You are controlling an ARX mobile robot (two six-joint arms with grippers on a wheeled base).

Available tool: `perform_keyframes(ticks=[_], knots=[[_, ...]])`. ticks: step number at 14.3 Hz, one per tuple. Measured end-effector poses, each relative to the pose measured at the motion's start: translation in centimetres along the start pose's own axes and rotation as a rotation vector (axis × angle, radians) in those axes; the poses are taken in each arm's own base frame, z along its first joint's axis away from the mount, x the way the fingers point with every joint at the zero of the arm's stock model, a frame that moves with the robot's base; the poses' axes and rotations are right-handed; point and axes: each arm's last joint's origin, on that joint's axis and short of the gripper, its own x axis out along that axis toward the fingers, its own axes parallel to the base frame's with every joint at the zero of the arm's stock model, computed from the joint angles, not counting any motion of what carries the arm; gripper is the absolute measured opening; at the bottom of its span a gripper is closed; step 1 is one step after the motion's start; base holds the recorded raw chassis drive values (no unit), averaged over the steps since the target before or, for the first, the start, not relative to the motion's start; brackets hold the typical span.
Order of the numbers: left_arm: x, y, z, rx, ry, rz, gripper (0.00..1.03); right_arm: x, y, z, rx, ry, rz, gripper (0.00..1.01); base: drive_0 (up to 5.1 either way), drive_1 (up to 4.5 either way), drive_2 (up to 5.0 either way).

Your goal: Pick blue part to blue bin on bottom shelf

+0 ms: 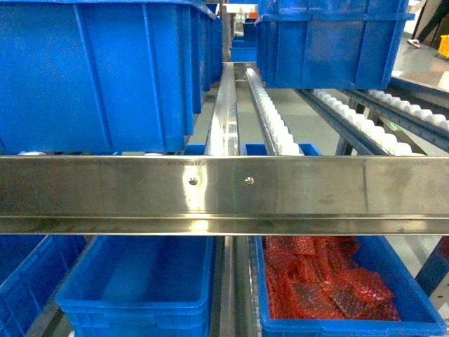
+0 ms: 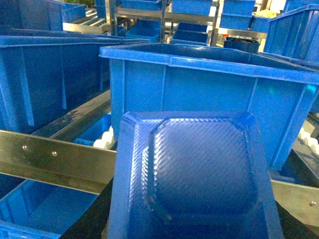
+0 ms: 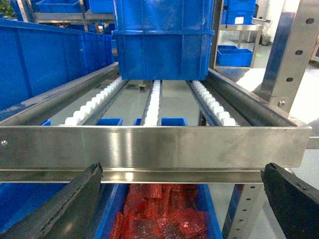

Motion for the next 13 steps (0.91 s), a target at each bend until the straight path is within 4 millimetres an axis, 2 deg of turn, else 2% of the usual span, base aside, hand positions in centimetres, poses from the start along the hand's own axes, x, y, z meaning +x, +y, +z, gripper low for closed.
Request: perform_keyframes(ticks=[13], knots=[[-0.01,0.00,0.05,-0.001,-0.002,0.000,0.43,0.00,-0.01,0.01,-0.001,-0.001,-0.002,0.98,0.0,0.00,0.0]])
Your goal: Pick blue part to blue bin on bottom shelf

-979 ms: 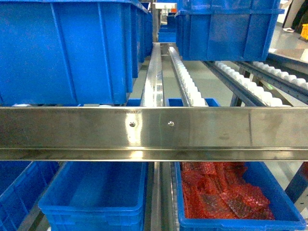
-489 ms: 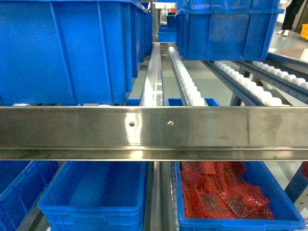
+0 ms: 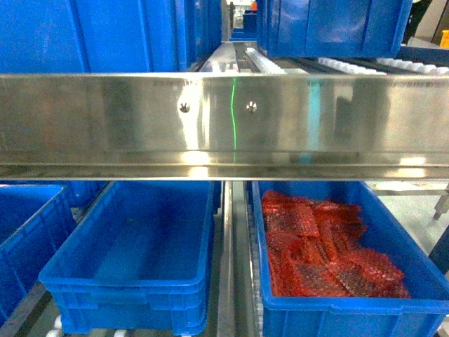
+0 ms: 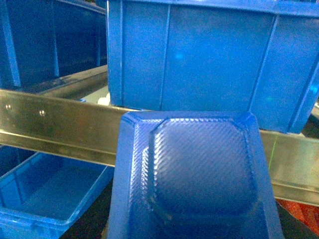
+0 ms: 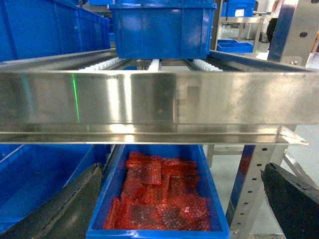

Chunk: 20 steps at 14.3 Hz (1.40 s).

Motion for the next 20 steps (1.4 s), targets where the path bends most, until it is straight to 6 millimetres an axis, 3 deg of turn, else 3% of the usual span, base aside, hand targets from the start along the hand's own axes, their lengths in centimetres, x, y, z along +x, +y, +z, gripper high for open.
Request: perform_keyframes(ticks=[20], knots=[[0.00,0.00,-0.05,0.003,0.004,-0.002,0.43,0.00,0.00,-0.03,0.001,0.003,-0.001,0.98,0.0,0.00,0.0]])
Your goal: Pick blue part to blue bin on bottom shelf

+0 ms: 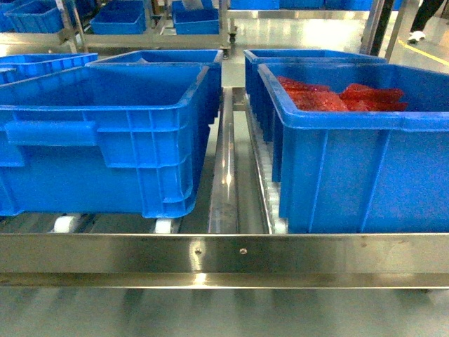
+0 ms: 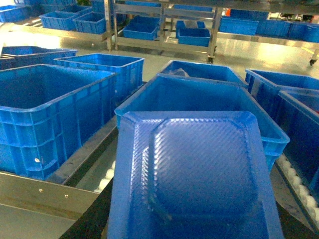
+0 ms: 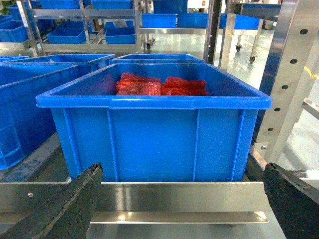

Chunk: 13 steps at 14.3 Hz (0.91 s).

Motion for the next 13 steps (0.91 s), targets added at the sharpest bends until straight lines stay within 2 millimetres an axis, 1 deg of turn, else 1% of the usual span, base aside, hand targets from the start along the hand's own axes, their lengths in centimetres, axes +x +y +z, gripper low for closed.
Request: perform_keyframes(ticks=[13], knots=[[0.01,-0.01,0.02,-0.001,-0.002,0.000,0.43,0.00,0.00,0.04,0.000,-0.004,0.000,0.98,0.0,0.00,0.0]])
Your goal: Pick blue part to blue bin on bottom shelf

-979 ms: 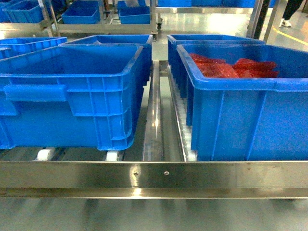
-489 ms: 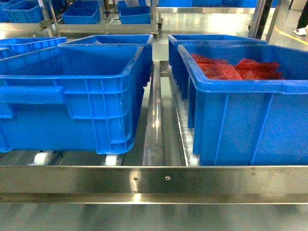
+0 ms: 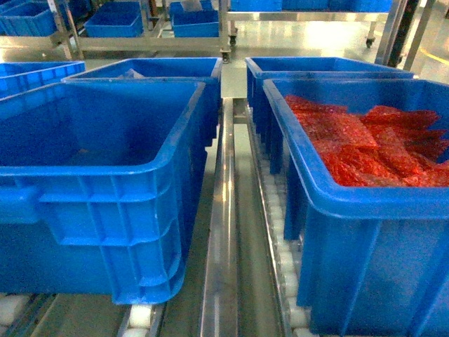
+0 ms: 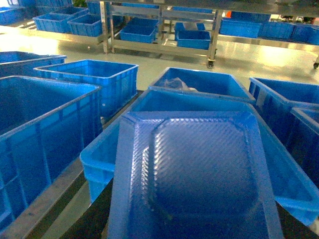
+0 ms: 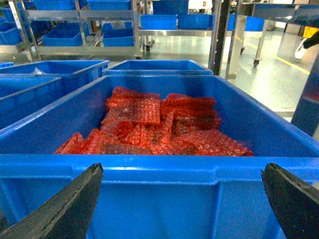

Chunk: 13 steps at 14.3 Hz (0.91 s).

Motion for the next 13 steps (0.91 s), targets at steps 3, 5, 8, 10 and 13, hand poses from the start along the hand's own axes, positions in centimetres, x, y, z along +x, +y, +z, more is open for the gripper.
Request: perform_keyframes(ticks=[3,5,8,10,13], knots=[[0.01,-0.01,0.00,0.001,0.001,-0.001,0.43,0.00,0.00,-0.04,0.000,0.004,0.001,0.98,0.0,0.00,0.0],[0.04,-0.02,-0.04,0.004,0.005,0.000,0.43,0.00,0.00,0.00,0.000,0.000,0.001,0.98,0.0,0.00,0.0],[0.03,-0.02,-0.02,0.002,0.003,0.000,0.43,0.00,0.00,-0.03,0.000,0.003,0.000,0.98,0.0,0.00,0.0],[0.02,-0.02,-0.01,0.001,0.002,0.000,0.43,0.00,0.00,-0.03,0.000,0.003,0.000,0.98,0.0,0.00,0.0],[0.02,-0.02,-0.01,0.001,0.002,0.000,0.43,0.00,0.00,-0.03,0.000,0.003,0.000,0.98,0.0,0.00,0.0]])
